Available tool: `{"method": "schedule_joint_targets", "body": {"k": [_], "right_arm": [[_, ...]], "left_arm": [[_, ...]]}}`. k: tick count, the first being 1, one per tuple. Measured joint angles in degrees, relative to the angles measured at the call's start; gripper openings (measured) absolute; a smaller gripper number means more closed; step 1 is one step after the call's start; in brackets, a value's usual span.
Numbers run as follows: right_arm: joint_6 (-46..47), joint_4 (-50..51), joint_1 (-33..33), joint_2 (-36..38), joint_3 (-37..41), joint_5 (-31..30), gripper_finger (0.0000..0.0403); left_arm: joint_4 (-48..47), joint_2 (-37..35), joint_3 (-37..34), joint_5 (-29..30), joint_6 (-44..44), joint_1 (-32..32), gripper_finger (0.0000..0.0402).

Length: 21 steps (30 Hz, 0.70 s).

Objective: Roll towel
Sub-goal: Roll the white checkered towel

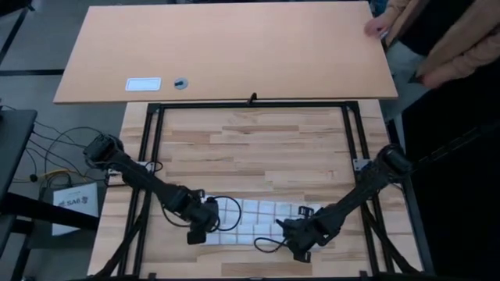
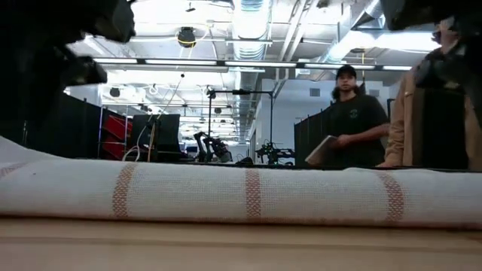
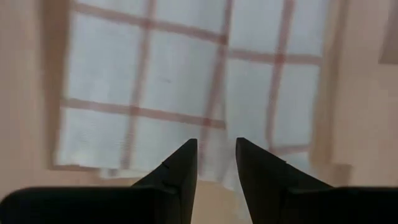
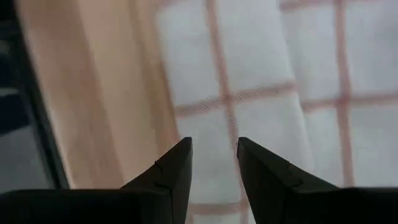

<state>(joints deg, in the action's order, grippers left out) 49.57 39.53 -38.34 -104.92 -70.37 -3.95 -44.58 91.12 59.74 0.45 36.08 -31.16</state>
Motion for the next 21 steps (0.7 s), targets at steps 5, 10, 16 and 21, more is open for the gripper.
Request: {"method": "schedule_joint_targets", "body": {"k": [5, 10, 16, 21], "right_arm": [[5.5, -0.3, -1.7, -0.1, 2.2, -0.3, 0.0118], [6.5, -2.3, -2.4, 0.1, 3.3, -0.4, 0.0118], [6.5, -3.1, -2.0, 0.1, 3.9, -0.5, 0.0118], [6.5, -6.1, -2.0, 0.1, 4.0, -0.7, 0.0118]], "left_arm": [[1.8, 0.0, -1.0, -4.9, 0.9, 1.0, 0.0095], [3.2, 0.0, -1.0, -6.2, 1.5, 1.2, 0.011], [6.2, 1.2, -3.5, -7.4, 0.3, 2.0, 0.014], [7.8, 1.3, -5.0, -8.1, -1.1, 2.1, 0.013]]}}
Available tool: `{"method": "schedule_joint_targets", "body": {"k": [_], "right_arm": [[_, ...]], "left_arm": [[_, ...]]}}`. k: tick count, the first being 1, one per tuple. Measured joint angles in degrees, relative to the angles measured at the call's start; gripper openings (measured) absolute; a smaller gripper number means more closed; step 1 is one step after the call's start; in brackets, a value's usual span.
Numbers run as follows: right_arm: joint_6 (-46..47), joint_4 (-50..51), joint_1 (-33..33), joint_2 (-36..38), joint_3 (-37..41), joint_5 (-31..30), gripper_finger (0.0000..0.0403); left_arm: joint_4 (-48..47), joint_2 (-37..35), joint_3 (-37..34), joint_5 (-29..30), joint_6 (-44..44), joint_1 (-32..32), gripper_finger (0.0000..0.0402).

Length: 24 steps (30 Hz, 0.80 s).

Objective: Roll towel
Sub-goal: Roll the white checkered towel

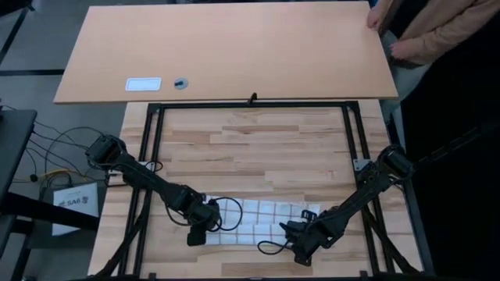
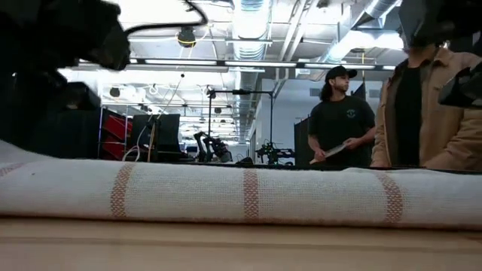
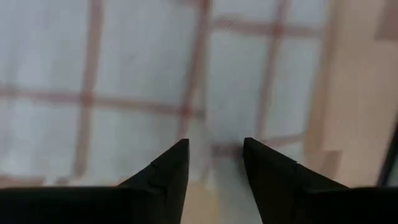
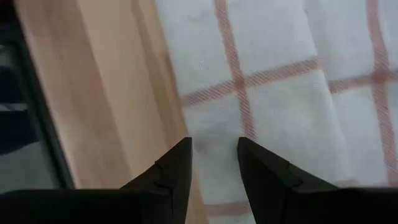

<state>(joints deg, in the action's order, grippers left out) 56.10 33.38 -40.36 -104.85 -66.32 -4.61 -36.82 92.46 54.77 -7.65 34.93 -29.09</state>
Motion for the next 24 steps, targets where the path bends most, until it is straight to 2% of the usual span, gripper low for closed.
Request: {"method": "schedule_joint_targets", "body": {"k": [2, 5, 7, 11, 16, 20, 24], "right_arm": [[0.0, -1.2, 0.0, -0.2, 0.0, 0.0, 0.0118], [0.1, -1.0, 0.1, -0.6, 0.3, -0.1, 0.0118], [0.3, -1.1, 0.5, -1.3, 0.5, -0.1, 0.0118], [-0.4, 1.1, 1.8, -1.2, 0.4, -0.1, 0.0118], [-2.2, 4.3, 2.4, 2.6, -2.7, -0.2, 0.0118], [-2.1, 11.9, 2.8, 4.1, -3.0, -7.4, 0.0118], [-4.1, 10.9, 7.3, 3.3, 0.4, -7.6, 0.0118]], "left_arm": [[1.5, -0.1, 0.0, -0.7, -0.8, 0.0, 0.0099], [3.6, 1.0, 0.1, -2.8, -3.1, 0.0, 0.0031], [3.7, 2.2, 0.1, -3.0, -3.6, 0.0, 0.001], [4.0, 2.5, 0.1, -3.0, -3.1, 0.0, 0.0003], [4.2, 2.5, 0.1, -3.0, -2.3, 0.0, 0.0001], [4.7, 3.0, 0.1, -3.0, -2.5, 0.0, 0.0001], [5.3, 3.3, 0.1, -3.0, -3.2, 0.0, 0.0]]}}
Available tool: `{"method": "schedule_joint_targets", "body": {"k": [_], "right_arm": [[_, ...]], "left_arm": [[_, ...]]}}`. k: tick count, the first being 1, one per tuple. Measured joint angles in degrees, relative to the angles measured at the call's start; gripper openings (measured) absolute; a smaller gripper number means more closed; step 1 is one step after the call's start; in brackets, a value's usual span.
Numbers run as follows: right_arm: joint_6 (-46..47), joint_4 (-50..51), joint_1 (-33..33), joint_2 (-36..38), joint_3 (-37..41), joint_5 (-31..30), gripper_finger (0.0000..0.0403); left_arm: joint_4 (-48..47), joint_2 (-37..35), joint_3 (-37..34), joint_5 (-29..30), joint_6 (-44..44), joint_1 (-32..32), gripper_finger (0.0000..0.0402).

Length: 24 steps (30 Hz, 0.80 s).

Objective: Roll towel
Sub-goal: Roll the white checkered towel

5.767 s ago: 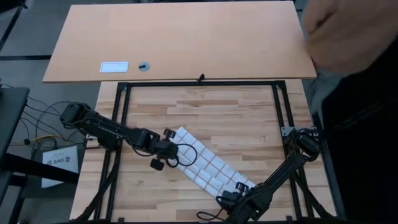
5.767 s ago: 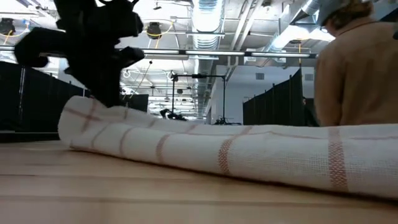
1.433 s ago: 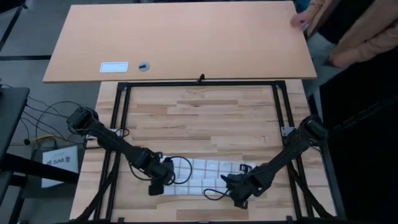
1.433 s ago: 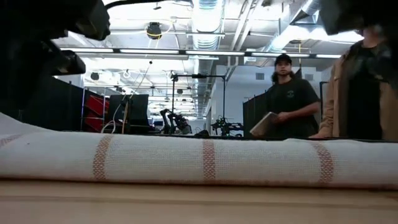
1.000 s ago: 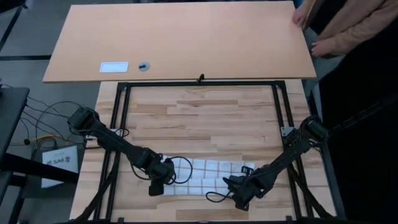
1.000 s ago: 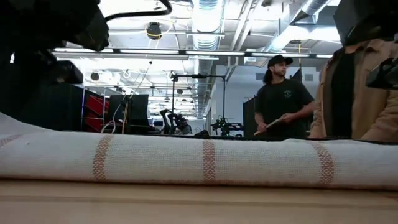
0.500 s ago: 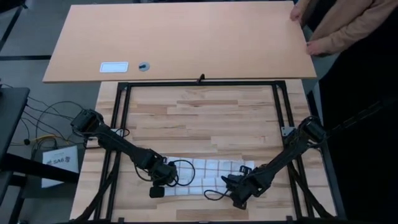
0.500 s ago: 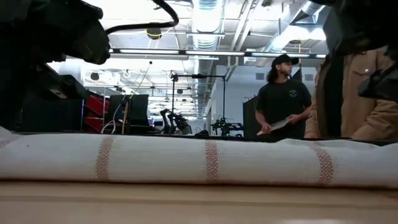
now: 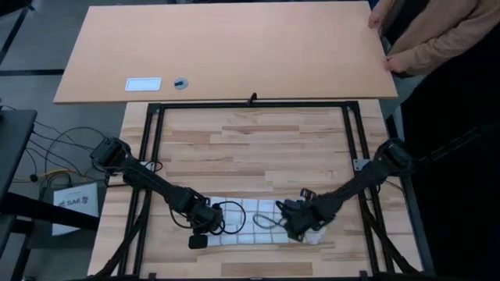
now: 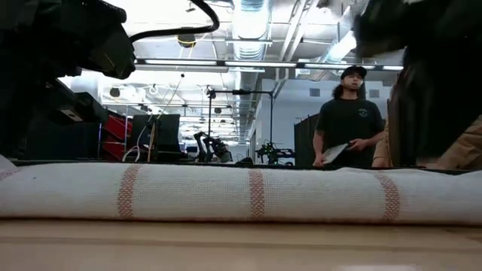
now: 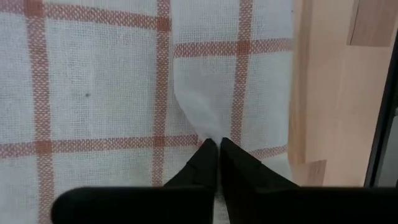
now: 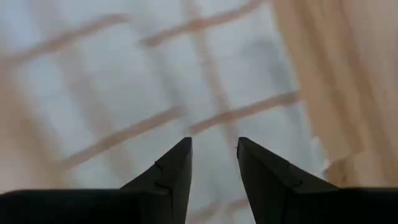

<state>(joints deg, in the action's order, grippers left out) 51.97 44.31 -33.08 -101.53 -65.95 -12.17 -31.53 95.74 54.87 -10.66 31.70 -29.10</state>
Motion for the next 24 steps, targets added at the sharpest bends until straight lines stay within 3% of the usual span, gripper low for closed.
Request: {"method": "schedule_joint_targets", "body": {"k": [8, 11, 24], "right_arm": [[-1.1, -10.1, 5.9, -0.2, 7.6, 3.2, 0.0118], [-1.1, -15.8, 5.8, 0.0, 10.0, 5.6, 0.0118], [-1.1, -18.3, 2.9, 0.1, 11.3, 7.1, 0.0118]], "left_arm": [[0.5, 0.0, 0.0, 0.0, -0.4, 0.2, 0.0], [0.3, 0.0, 0.0, 0.0, -0.4, 0.4, 0.0], [-2.6, -3.5, 0.0, 2.2, -0.1, 2.7, 0.0]]}}
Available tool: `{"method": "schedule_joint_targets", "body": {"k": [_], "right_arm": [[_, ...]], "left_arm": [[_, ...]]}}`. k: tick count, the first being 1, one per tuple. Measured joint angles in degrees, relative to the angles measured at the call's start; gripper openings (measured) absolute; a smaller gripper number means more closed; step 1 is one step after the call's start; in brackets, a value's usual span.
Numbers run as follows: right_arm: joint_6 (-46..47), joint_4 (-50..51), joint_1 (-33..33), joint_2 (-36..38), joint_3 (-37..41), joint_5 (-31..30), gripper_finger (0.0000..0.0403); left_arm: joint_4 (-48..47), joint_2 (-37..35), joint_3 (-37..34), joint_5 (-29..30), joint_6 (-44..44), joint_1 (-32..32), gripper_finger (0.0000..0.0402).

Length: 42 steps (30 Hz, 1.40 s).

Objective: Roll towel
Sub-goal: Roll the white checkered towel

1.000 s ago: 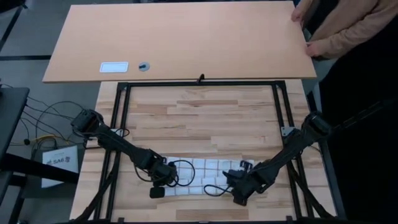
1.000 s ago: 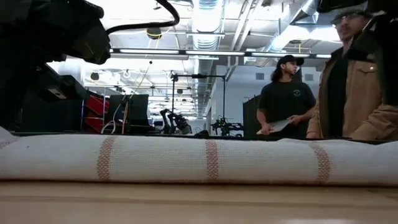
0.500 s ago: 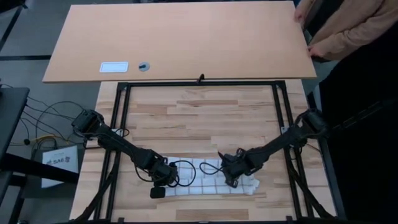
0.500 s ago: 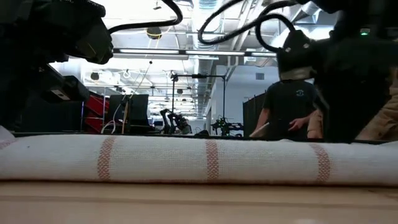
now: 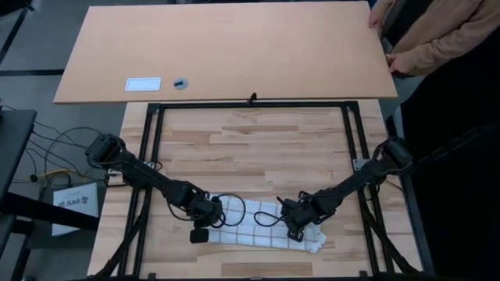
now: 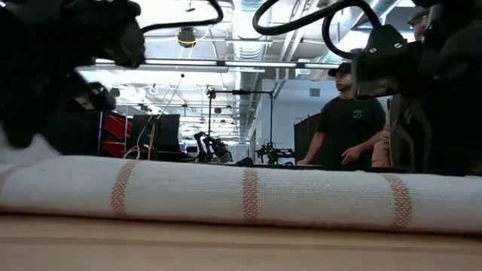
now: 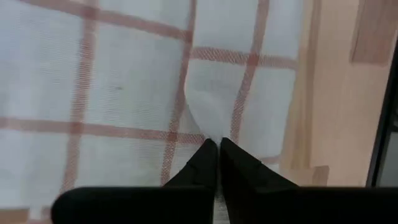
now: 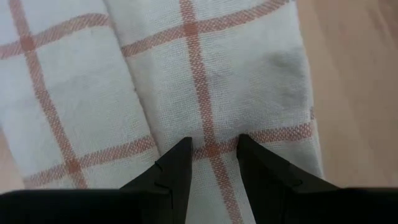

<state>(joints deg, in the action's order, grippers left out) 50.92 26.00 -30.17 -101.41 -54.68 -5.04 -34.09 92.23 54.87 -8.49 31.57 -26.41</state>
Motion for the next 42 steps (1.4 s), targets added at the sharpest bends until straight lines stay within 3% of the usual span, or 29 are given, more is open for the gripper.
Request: {"method": "schedule_joint_targets", "body": {"k": [14, 22, 28, 36, 42], "right_arm": [[2.0, -1.1, -3.5, -0.9, 0.1, 0.4, 0.0118], [2.6, -1.1, -5.2, -1.0, 0.1, 0.4, 0.0115], [3.1, -1.6, -5.8, -1.0, 0.1, 0.7, 0.0107], [2.8, -2.0, -5.7, -1.0, 0.1, 0.8, 0.0108], [1.9, 0.2, -5.9, -0.4, -1.2, 1.0, 0.0108]], "left_arm": [[-1.5, -2.1, 0.0, 14.5, -3.5, 6.7, 0.0], [-5.1, -2.1, -1.0, 24.4, 0.2, 7.9, 0.0], [-5.3, -2.1, -3.5, 24.2, 1.2, 8.0, 0.0005], [-5.6, -2.1, -1.3, 21.0, -4.9, 8.1, 0.0086], [-17.2, -2.8, 7.1, 20.7, -10.3, 7.5, 0.015]]}}
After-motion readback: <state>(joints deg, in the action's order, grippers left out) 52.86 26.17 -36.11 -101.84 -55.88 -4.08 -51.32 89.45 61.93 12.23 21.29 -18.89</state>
